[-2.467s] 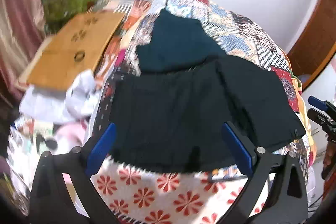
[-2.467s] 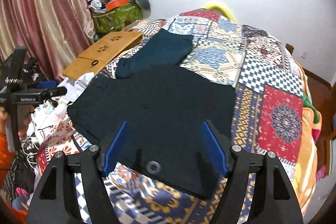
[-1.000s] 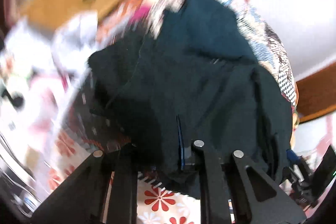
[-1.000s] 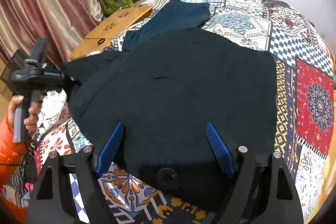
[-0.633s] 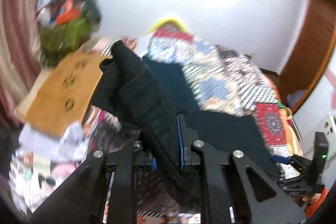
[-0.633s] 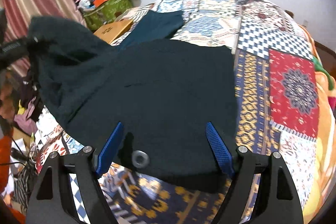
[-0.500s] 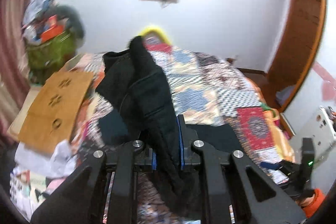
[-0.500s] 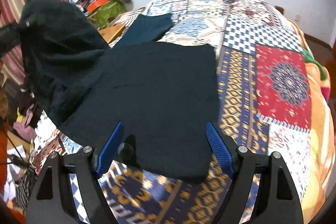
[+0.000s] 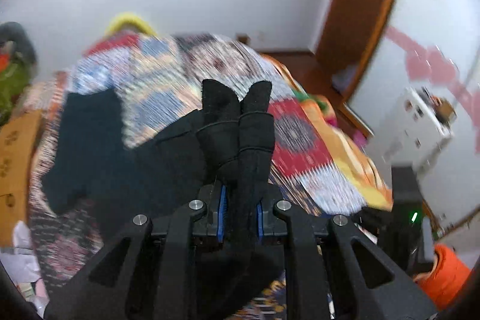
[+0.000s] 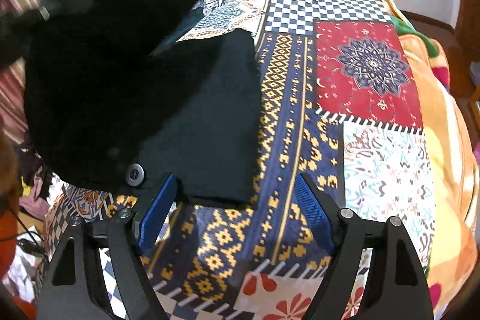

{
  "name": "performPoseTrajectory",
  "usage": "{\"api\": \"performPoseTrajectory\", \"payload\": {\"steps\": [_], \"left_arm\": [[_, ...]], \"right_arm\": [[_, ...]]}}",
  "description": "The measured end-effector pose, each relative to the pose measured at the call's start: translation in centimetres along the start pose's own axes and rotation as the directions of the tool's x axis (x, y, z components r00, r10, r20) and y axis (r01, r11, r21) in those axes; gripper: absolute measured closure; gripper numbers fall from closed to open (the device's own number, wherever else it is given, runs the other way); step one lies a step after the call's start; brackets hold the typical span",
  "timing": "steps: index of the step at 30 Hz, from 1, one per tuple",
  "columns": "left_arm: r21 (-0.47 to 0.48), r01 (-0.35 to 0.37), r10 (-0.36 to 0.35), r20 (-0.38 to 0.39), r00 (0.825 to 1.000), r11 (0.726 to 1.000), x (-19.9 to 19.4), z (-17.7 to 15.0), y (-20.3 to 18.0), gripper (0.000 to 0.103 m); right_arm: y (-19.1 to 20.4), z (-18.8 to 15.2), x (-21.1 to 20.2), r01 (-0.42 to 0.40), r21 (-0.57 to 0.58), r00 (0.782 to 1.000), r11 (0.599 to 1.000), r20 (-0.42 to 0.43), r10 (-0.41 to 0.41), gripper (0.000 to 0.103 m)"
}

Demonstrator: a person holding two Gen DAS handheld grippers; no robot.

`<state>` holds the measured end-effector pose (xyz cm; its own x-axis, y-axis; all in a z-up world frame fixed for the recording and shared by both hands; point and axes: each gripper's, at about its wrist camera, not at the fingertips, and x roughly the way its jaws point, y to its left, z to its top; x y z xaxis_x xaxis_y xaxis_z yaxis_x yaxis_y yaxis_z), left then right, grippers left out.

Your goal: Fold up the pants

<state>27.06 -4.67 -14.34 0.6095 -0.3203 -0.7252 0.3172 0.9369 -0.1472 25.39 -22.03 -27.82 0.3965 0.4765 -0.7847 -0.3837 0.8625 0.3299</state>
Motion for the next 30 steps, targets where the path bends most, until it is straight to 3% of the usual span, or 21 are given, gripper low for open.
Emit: {"api": "performPoseTrajectory", "payload": {"steps": [3, 7, 9, 13, 17, 19, 22, 25, 30], "left_arm": [[0.017, 0.046, -0.045, -0.097, 0.994, 0.999, 3.0, -1.6, -1.2, 0.088], [0.062, 0.021, -0.008, -0.207, 0.978, 0.998, 5.5, -3.1, -2.0, 0.084], [0.072, 0.002, 0.015, -0.227, 0.974, 0.997, 5.7, -3.4, -2.2, 0.075], [0.052, 0.04, -0.026, -0.236, 0.971, 0.998, 5.5, -3.5, -2.3, 0.032], [0.031, 0.032, -0.024, -0.225, 0.974, 0.999, 3.6, -2.5, -1.8, 0.02], [0.026, 0.018, -0.012, -0.203, 0.979, 0.999, 2.4, -2.0, -0.9, 0.019], [0.026, -0.084, 0.086, -0.125, 0.988, 0.996, 0.6, -0.5, 1.9, 0.007], [0.033, -0.209, 0.211, -0.073, 0.975, 0.977, 0.2, 1.0, 5.5, 0.002], [0.089, -0.394, 0.402, -0.1, 0.91, 0.915, 2.8, 3.3, 11.3, 0.002]], "right_arm": [[-0.5, -0.4, -0.1, 0.004, 0.012, 1.0, 1.0, -0.002, -0.004, 0.025], [-0.8, -0.6, 0.2, 0.008, 0.015, 1.0, 1.0, -0.013, -0.008, 0.025], [-0.9, -0.7, 0.1, 0.008, 0.02, 1.0, 1.0, -0.011, -0.008, 0.025], [-1.1, -1.0, -0.8, 0.015, 0.033, 1.0, 0.999, 0.001, -0.015, 0.025], [-1.0, -0.9, -2.0, 0.029, 0.04, 0.999, 0.999, 0.027, -0.03, 0.025], [-0.8, -0.8, -2.6, 0.031, 0.036, 0.999, 0.999, 0.043, -0.032, 0.025], [-0.2, -0.5, -3.7, 0.028, 0.02, 0.997, 0.999, 0.076, -0.029, 0.025], [0.5, 0.5, -4.8, 0.03, -0.003, 0.992, 1.0, 0.121, -0.03, 0.025], [1.1, 2.4, -4.9, 0.03, -0.015, 0.985, 0.999, 0.167, -0.028, 0.025]]}}
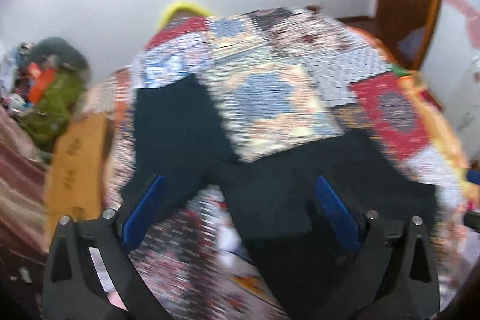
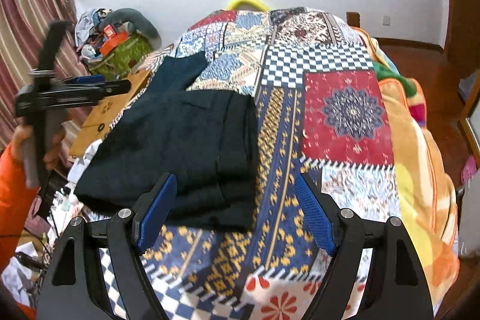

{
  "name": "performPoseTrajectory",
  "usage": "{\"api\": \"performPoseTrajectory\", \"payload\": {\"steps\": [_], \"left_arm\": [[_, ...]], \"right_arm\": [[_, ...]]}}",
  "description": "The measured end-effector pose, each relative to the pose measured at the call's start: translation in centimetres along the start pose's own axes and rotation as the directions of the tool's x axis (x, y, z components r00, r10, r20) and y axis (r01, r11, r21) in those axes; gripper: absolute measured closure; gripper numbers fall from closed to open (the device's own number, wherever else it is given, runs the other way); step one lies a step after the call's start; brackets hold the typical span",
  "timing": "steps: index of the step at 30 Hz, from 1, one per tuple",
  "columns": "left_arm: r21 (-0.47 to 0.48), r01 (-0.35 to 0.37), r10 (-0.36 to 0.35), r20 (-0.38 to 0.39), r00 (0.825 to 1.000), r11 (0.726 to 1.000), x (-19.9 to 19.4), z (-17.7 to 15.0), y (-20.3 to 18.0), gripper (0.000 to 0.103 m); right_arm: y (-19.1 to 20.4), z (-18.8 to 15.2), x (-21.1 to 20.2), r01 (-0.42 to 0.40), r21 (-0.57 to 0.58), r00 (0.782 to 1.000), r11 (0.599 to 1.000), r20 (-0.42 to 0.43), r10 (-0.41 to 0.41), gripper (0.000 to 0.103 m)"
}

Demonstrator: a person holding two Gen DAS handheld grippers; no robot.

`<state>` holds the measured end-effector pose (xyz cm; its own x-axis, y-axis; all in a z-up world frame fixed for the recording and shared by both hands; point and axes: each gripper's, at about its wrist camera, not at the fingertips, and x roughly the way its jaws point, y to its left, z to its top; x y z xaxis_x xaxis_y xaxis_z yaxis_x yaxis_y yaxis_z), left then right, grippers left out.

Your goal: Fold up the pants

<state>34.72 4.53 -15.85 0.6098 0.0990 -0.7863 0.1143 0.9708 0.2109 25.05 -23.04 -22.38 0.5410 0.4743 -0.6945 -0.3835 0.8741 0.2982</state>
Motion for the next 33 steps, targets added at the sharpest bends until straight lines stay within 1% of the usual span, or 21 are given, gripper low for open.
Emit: {"api": "performPoseTrajectory", "payload": {"steps": [1, 2, 5, 7, 9, 10, 11, 13, 14, 18, 20, 22, 24, 27, 29, 31, 33], "left_arm": [[-0.005, -0.021, 0.021, -0.005, 1.0, 1.0, 0.9, 0.3, 0.7, 0.002], [-0.016, -0.025, 0.025, -0.016, 1.0, 1.0, 2.1, 0.7, 1.3, 0.002], [-0.035, 0.014, -0.017, -0.073, 0.997, 0.999, 5.6, 1.1, 1.9, 0.002], [-0.027, 0.028, -0.031, -0.121, 0.992, 0.999, 7.9, 0.8, 1.4, 0.002], [0.011, 0.004, -0.002, -0.18, 0.984, 1.0, 10.4, -0.1, 0.6, 0.002], [0.035, -0.013, 0.02, -0.198, 0.98, 0.999, 11.2, -0.8, 0.2, 0.001], [0.041, -0.013, 0.021, -0.201, 0.979, 0.999, 11.8, -1.5, 0.1, 0.001], [0.003, -0.004, 0.004, -0.18, 0.984, 1.0, 11.4, -2.3, 0.5, 0.001], [-0.013, -0.005, 0.002, -0.182, 0.983, 1.0, 11.1, -2.8, 0.7, 0.001], [-0.031, -0.035, 0.029, -0.185, 0.982, 0.999, 9.1, -4.9, 1.4, 0.001], [-0.032, -0.053, 0.046, -0.185, 0.982, 0.998, 7.4, -6.6, 1.6, 0.001], [-0.047, -0.054, 0.044, -0.188, 0.981, 0.997, 5.8, -8.0, 2.0, 0.001], [-0.096, -0.035, 0.015, -0.196, 0.98, 0.995, 3.9, -10.0, 2.3, 0.001], [-0.148, -0.004, -0.027, -0.207, 0.978, 0.989, 2.0, -12.1, 2.2, 0.001], [-0.192, 0.031, -0.072, -0.213, 0.974, 0.981, 0.6, -13.6, 1.9, 0.001], [-0.212, 0.055, -0.101, -0.214, 0.972, 0.976, -0.2, -14.4, 1.3, 0.001], [-0.212, 0.066, -0.112, -0.21, 0.971, 0.975, -1.2, -14.9, 0.5, 0.001]], "right_arm": [[0.1, 0.1, 0.4, 0.003, -0.003, 1.0, 1.0, -0.001, -0.003, 0.025], [0.4, 0.3, 1.1, 0.009, -0.008, 1.0, 1.0, -0.008, -0.009, 0.025], [0.8, -0.1, 2.9, 0.02, -0.023, 0.999, 1.0, -0.042, -0.021, 0.025], [0.8, -0.4, 4.0, 0.017, -0.02, 0.997, 1.0, -0.071, -0.018, 0.025], [0.7, -0.5, 4.7, 0.006, -0.005, 0.996, 1.0, -0.086, -0.006, 0.025], [0.4, -0.4, 4.9, -0.001, 0.002, 0.996, 1.0, -0.088, 0.001, 0.025], [0.3, -0.4, 4.8, -0.004, 0.006, 0.996, 1.0, -0.087, 0.004, 0.025], [0.2, -0.1, 4.6, -0.001, -0.001, 0.997, 1.0, -0.084, 0.001, 0.025], [0.1, 0.1, 4.3, 0.008, -0.01, 0.997, 1.0, -0.08, -0.008, 0.025], [0.1, 0.7, 3.0, 0.061, -0.031, 0.997, 0.998, -0.042, -0.062, 0.025], [0.0, 0.9, 2.2, 0.057, -0.024, 0.998, 0.998, -0.026, -0.057, 0.025], [0.1, 0.9, 1.8, 0.052, -0.016, 0.998, 0.998, -0.019, -0.053, 0.025], [0.4, 0.7, 1.4, 0.05, -0.023, 0.999, 0.998, -0.021, -0.05, 0.025], [1.1, 0.2, 1.0, 0.05, -0.039, 0.998, 0.998, -0.024, -0.051, 0.025], [1.6, -0.2, 0.7, 0.042, -0.044, 0.999, 0.998, -0.022, -0.043, 0.025], [1.9, -0.3, 0.2, 0.029, -0.047, 0.999, 0.998, -0.015, -0.03, 0.025], [2.3, -0.4, -0.3, 0.007, -0.042, 1.0, 0.999, -0.005, -0.007, 0.025]]}}
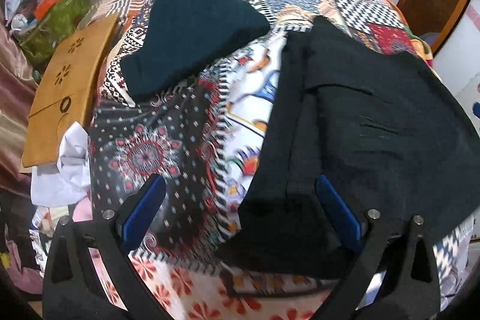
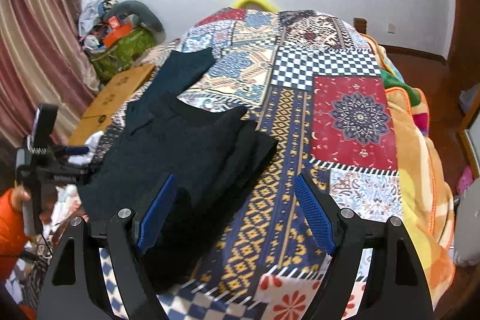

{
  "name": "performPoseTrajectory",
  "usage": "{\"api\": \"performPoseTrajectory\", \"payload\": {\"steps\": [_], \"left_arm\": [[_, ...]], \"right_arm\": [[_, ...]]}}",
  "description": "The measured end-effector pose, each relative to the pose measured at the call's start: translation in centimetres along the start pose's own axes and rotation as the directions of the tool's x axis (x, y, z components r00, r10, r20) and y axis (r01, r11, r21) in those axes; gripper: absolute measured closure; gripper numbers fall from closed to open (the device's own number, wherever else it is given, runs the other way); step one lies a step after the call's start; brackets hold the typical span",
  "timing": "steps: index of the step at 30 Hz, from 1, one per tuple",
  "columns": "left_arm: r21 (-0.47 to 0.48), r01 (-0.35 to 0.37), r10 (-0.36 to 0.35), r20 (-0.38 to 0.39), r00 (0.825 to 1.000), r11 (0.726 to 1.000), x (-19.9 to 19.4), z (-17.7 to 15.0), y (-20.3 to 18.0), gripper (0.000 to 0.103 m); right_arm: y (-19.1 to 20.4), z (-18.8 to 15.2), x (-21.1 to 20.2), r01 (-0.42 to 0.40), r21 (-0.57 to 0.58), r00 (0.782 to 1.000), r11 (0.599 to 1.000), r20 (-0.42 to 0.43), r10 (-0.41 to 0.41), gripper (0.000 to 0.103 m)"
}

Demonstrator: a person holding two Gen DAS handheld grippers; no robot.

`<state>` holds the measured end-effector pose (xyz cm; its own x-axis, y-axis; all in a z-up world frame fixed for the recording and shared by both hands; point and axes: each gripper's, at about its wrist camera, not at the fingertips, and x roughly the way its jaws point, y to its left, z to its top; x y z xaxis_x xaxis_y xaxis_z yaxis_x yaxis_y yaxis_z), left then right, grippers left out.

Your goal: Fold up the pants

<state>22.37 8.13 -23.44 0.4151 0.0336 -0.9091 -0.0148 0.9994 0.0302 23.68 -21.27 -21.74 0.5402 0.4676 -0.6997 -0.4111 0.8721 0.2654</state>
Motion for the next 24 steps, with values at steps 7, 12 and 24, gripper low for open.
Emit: {"api": "performPoseTrajectory", "payload": {"steps": [7, 12, 24], "left_arm": [[0.079, -0.075, 0.066, 0.112, 0.991, 0.994, -1.9, -1.6, -2.6, 0.001], [0.058, -0.043, 0.036, 0.106, 0.994, 0.997, -1.3, -1.6, -0.6, 0.0], [0.091, -0.008, -0.012, 0.209, 0.978, 0.996, -4.3, 5.2, -0.7, 0.0]], "right_arm": [[0.4, -1.5, 1.0, 0.02, -0.019, 0.999, 1.0, -0.042, -0.02, 0.025], [-0.8, -2.6, 2.5, 0.048, -0.042, 0.995, 0.998, -0.081, -0.051, 0.025], [0.4, 1.4, 2.2, 0.109, -0.159, 0.994, 0.981, 0.0, -0.11, 0.026]]}}
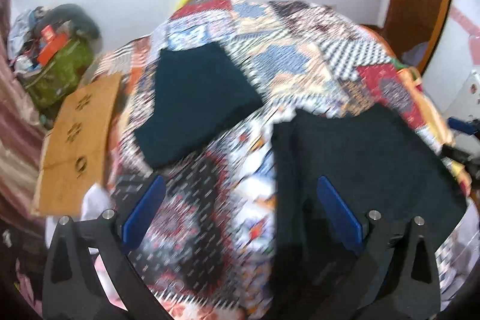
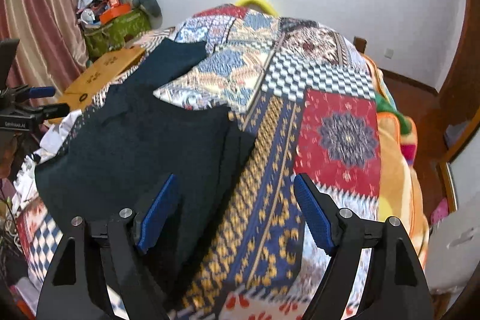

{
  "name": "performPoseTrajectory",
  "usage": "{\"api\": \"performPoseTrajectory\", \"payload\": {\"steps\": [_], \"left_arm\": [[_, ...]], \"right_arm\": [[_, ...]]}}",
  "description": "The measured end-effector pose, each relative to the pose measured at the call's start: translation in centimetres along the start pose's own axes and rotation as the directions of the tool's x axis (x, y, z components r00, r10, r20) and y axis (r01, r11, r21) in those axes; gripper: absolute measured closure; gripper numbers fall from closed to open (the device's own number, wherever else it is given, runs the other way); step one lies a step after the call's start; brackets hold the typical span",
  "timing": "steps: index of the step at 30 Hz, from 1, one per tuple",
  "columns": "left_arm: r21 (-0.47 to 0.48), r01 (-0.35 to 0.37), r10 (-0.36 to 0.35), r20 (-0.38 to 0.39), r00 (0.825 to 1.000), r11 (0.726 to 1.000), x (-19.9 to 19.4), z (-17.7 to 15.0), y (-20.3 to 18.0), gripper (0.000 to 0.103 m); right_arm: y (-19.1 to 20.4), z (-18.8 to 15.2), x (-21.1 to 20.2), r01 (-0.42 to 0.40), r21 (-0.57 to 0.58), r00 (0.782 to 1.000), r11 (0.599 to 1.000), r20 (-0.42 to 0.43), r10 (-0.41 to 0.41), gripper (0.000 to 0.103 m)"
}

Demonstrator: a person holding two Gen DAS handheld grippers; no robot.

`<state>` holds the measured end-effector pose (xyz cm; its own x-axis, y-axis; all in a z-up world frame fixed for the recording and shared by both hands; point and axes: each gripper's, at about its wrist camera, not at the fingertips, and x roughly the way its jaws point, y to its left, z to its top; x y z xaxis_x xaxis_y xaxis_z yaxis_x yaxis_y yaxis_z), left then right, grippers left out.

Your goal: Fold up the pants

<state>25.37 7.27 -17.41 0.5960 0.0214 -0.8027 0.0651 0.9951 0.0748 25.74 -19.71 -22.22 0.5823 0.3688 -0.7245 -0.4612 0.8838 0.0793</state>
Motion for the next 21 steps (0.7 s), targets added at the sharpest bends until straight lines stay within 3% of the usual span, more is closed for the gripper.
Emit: {"api": "performPoseTrajectory", "payload": {"steps": [3, 6, 8, 10, 14, 17, 21], "left_arm": [[0.019, 0.066, -0.066, -0.006, 0.998, 0.998, 1.6, 1.9, -1.7, 0.001], [0.052, 0.103, -0.101, -0.044, 0.994, 0.993, 4.1, 2.7, -3.5, 0.015], [0.066, 0.129, -0.122, -0.104, 0.987, 0.989, 6.4, 2.9, -4.5, 0.024], [0.072, 0.162, -0.151, -0.138, 0.979, 0.984, 7.7, 2.8, -4.9, 0.029], [0.069, 0.201, -0.192, -0.121, 0.974, 0.977, 8.1, 2.4, -5.0, 0.04], [0.09, 0.17, -0.162, -0.089, 0.983, 0.981, 7.7, 2.3, -5.3, 0.048], [0.142, 0.09, -0.088, -0.023, 0.996, 0.986, 7.1, 2.1, -6.1, 0.048]], "right_arm": [[0.7, 1.3, 1.3, -0.029, -0.013, 1.0, 1.0, 0.005, 0.029, 0.032], [1.2, 2.0, 3.2, -0.047, -0.033, 0.999, 0.998, -0.018, 0.046, 0.043], [1.4, 2.2, 4.9, -0.054, -0.041, 0.998, 0.998, -0.047, 0.052, 0.058], [1.1, 2.2, 6.1, -0.06, -0.03, 0.996, 0.998, -0.073, 0.058, 0.065], [0.5, 1.9, 7.9, -0.104, 0.002, 0.989, 0.995, -0.107, 0.103, 0.071], [0.6, 1.7, 7.7, -0.109, -0.006, 0.99, 0.994, -0.088, 0.108, 0.079], [0.2, 2.2, 6.5, -0.12, -0.001, 0.992, 0.993, -0.032, 0.12, 0.085]]}}
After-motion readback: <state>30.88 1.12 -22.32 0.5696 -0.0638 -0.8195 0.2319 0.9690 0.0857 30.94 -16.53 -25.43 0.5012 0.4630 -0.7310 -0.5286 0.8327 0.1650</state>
